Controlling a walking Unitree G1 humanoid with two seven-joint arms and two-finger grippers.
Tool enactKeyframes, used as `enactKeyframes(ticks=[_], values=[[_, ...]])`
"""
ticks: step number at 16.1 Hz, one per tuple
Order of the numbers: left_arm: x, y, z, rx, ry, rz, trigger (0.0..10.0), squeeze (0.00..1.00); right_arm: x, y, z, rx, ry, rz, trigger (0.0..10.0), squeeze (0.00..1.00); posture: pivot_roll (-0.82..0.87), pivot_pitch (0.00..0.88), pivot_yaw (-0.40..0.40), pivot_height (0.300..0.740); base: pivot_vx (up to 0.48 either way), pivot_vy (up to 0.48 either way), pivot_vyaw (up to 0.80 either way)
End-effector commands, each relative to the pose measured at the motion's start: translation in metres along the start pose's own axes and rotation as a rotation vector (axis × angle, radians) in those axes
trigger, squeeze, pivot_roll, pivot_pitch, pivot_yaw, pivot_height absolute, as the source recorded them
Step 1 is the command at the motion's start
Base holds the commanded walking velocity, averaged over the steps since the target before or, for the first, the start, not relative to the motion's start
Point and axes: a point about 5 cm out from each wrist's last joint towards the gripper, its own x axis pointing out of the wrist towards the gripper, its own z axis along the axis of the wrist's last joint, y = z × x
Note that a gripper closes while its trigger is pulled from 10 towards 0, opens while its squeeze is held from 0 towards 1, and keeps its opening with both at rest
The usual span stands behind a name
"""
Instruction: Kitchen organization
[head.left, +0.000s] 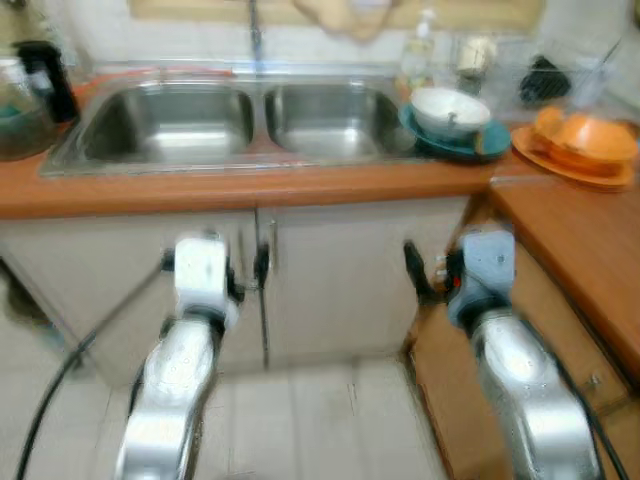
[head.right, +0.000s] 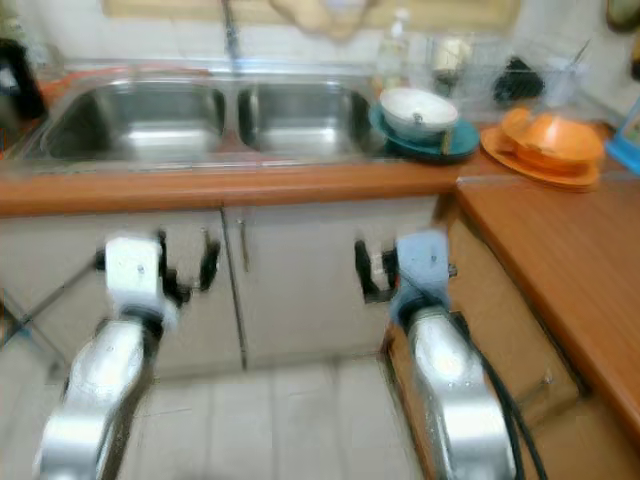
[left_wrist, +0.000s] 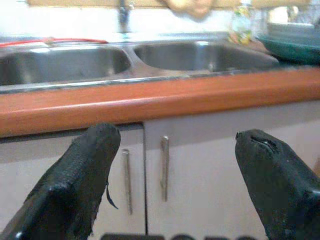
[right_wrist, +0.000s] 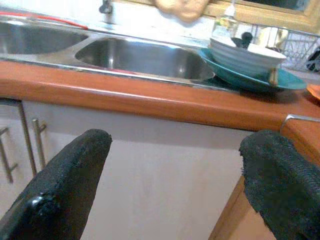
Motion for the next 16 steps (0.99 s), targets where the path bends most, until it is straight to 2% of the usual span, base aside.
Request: enactKeyframes(ticks=[1,5,6,8,12,14,16], values=[[0.003,0.000,0.006,0.006,-0.019,-0.008,10.0,0.00,0.001,0.001,0.006,0.002,-0.019,0.009,10.0,1.00,-0.08,0.000,-0.024,0.740,0.322,0.000,0.00],[0.001,0.000,0.008,0.007,-0.021,-0.026,10.0,0.00,-0.001,0.002,0.011,0.027,-0.050,0.009,10.0,0.99,-0.07,0.010,-0.025,0.740,0.322,0.000,0.00],[0.002,-0.002,0.010,0.010,-0.026,-0.039,10.0,0.00,-0.001,0.001,0.012,0.022,-0.058,-0.004,10.0,0.00,-0.08,0.009,-0.022,0.740,0.322,0.000,0.00],[0.005,-0.004,0.015,0.011,-0.042,-0.059,10.0,0.00,-0.002,-0.002,0.015,0.019,-0.076,-0.028,10.0,0.00,-0.08,0.006,-0.017,0.740,0.321,0.000,0.00],[0.009,-0.005,0.019,0.006,-0.054,-0.076,10.0,0.00,-0.003,-0.001,0.020,-0.001,-0.105,-0.016,10.0,0.00,-0.08,0.006,-0.011,0.740,0.313,0.000,-0.73],[0.010,-0.005,0.020,0.005,-0.060,-0.080,10.0,0.00,-0.004,0.002,0.021,0.002,-0.116,-0.003,10.0,0.00,-0.08,0.001,-0.010,0.740,0.300,0.000,0.00],[0.010,-0.005,0.024,0.007,-0.072,-0.081,10.0,0.00,-0.002,0.006,0.023,0.046,-0.110,0.042,10.0,0.00,-0.07,0.000,-0.015,0.740,0.298,0.000,0.00]])
